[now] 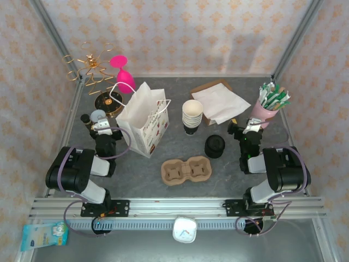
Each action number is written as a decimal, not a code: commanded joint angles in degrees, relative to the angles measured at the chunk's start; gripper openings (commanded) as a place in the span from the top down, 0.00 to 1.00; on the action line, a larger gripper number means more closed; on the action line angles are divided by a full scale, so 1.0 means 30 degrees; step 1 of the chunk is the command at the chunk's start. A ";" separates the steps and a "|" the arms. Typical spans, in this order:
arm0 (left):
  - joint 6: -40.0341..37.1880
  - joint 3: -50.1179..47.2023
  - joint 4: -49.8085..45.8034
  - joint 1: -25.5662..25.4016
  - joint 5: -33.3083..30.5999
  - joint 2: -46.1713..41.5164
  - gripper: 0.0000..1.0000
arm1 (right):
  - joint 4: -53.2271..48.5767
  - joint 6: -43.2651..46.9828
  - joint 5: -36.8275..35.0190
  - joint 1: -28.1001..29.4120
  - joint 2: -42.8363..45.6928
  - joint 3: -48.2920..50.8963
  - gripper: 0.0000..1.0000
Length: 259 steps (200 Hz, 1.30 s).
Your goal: Pack the takeout coffee
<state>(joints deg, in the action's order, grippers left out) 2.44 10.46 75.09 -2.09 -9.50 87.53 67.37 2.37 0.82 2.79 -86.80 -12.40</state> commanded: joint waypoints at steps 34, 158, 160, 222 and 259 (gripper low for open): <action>-0.0358 0.0352 0.0868 0.0176 -0.0350 0.0252 0.00 | 0.0938 0.0030 -0.0570 -0.0136 -0.0080 -0.0348 0.00; -0.0350 0.0328 0.0905 0.0176 -0.0350 0.0217 0.00 | 0.0941 0.0003 -0.0572 -0.0135 -0.0092 -0.0348 0.00; -0.0367 0.0324 0.0900 0.0170 -0.0350 0.0233 0.00 | 0.0933 0.0023 -0.0597 -0.0137 -0.0075 -0.0348 0.00; 0.0064 -0.0691 0.1360 0.0171 -0.1371 -0.1475 0.00 | -0.0189 0.0538 0.0668 -0.0134 0.1003 -0.0500 0.00; 0.0614 0.0189 -0.3863 0.0176 -0.2319 -0.5183 0.00 | -0.4431 -0.1235 -0.1092 -0.0121 0.4913 -0.0956 0.00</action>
<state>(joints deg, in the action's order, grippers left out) 2.74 8.95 73.17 -2.09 -13.15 77.87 61.76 2.04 0.71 2.79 -79.55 -13.06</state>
